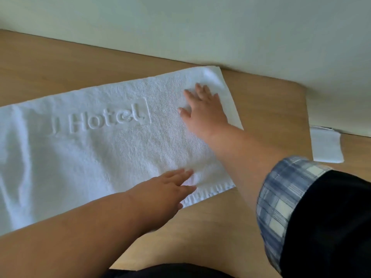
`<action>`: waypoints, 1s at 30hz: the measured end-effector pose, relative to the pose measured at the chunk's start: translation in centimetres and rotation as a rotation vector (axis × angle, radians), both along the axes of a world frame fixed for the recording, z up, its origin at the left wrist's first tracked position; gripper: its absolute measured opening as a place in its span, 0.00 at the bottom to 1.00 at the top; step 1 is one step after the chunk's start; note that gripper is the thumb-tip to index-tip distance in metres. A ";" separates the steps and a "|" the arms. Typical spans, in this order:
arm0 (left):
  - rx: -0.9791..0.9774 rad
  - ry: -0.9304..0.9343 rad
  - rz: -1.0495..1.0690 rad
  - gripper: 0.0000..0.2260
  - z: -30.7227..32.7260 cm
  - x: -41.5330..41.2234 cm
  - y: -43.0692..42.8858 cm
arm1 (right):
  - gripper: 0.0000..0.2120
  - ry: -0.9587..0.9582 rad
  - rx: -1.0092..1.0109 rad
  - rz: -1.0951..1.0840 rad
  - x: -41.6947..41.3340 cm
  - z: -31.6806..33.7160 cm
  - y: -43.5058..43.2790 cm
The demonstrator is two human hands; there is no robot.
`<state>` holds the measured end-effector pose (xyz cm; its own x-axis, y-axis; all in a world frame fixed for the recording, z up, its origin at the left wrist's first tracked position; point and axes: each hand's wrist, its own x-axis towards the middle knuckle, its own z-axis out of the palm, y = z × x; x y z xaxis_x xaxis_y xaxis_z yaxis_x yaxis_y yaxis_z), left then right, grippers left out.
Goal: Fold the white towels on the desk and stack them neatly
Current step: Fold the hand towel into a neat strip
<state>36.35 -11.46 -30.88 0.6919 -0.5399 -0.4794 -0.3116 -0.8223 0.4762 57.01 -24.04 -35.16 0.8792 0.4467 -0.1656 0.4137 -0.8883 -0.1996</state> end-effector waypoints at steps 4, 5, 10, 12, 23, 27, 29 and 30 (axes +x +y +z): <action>0.041 -0.028 -0.016 0.25 -0.3 -0.6 0.0 | 0.38 0.074 -0.117 -0.141 2.9 -0.6 -2.0; 0.057 -0.039 -0.020 0.26 -0.4 -0.9 0.1 | 0.38 0.119 -0.132 -0.190 4.1 -0.2 -2.0; 0.192 -0.025 0.045 0.29 0.7 -2.3 1.3 | 0.36 0.138 -0.082 -0.301 1.4 1.8 -0.1; 0.244 -0.008 0.092 0.30 1.6 -2.7 2.3 | 0.32 0.107 0.046 -0.150 -3.8 2.4 1.9; 0.337 0.003 0.421 0.29 3.8 -8.6 16.4 | 0.28 0.302 -0.001 0.313 -19.9 4.9 12.3; 0.233 -0.021 0.676 0.29 4.1 -10.5 22.9 | 0.30 0.292 0.014 0.386 -21.0 6.9 20.0; 0.200 -0.095 0.763 0.28 4.1 -11.6 27.0 | 0.29 0.307 0.038 0.396 -21.8 7.6 24.5; 0.178 -0.147 0.824 0.27 4.1 -12.3 29.2 | 0.29 0.311 0.059 0.396 -22.2 7.9 26.8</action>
